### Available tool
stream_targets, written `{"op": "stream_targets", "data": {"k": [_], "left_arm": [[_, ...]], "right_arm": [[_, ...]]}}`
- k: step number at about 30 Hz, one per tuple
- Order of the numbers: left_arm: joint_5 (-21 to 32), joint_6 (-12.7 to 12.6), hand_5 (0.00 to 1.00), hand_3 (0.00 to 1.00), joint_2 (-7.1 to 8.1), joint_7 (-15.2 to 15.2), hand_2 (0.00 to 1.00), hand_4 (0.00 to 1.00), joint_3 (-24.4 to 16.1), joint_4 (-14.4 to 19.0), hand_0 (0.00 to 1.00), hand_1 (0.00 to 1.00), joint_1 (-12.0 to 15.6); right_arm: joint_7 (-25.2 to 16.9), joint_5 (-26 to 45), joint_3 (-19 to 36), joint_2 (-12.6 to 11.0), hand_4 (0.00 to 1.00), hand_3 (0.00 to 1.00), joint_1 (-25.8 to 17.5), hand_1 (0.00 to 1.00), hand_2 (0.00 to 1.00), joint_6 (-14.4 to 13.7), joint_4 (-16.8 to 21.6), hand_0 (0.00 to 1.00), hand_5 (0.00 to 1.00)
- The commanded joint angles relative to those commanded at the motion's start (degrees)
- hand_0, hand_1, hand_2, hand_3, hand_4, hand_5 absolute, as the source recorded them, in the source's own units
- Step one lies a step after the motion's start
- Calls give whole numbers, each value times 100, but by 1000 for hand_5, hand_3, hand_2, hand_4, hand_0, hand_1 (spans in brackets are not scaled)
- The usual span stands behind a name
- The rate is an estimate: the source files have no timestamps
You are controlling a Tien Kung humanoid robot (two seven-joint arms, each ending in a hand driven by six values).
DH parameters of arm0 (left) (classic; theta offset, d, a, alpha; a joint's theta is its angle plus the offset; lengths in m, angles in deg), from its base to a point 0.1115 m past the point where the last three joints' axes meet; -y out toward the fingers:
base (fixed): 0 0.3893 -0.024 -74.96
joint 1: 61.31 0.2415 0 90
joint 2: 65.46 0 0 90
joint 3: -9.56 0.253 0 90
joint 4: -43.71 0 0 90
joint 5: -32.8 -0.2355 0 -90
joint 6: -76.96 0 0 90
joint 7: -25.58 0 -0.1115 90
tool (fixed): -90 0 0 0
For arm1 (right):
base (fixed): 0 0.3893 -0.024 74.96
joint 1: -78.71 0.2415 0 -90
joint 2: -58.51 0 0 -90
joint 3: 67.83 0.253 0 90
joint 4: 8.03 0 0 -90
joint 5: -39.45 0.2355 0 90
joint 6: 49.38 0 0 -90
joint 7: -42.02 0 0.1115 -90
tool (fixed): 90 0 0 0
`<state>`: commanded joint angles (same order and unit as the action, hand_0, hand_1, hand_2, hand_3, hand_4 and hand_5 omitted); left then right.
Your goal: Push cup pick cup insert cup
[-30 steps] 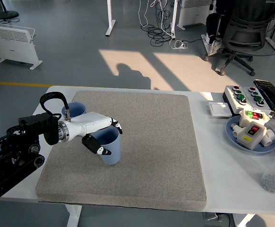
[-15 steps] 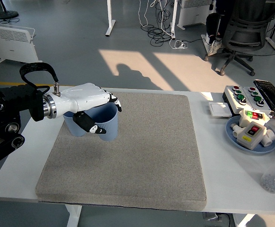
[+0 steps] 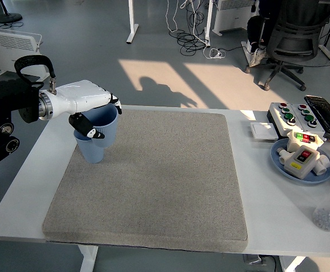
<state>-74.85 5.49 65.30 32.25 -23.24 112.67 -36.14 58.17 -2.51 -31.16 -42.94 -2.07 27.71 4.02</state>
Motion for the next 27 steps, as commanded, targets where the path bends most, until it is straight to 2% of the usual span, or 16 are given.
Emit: {"op": "stream_targets", "data": {"k": [5, 12, 17, 27], "left_arm": [[32, -148, 2, 532, -112, 68, 670, 525, -67, -502, 499, 537, -52], [179, -426, 2, 533, -267, 197, 671, 526, 77, -1163, 498, 539, -111], [251, -630, 2, 533, -356, 283, 667, 519, 129, -1393, 502, 538, -105], [273, -785, 2, 534, -464, 352, 670, 516, 250, -1667, 503, 540, -126]], "right_arm": [[-1, -1, -3, 4, 124, 584, -6, 640, 646, 2, 4, 709, 408], [9, -44, 13, 0, 123, 584, 3, 641, 645, 11, 7, 709, 407], [5, -28, 4, -8, 123, 584, 21, 640, 644, 11, 4, 709, 406], [-11, -1, -12, -19, 123, 585, 55, 641, 645, 9, -2, 709, 406]]}}
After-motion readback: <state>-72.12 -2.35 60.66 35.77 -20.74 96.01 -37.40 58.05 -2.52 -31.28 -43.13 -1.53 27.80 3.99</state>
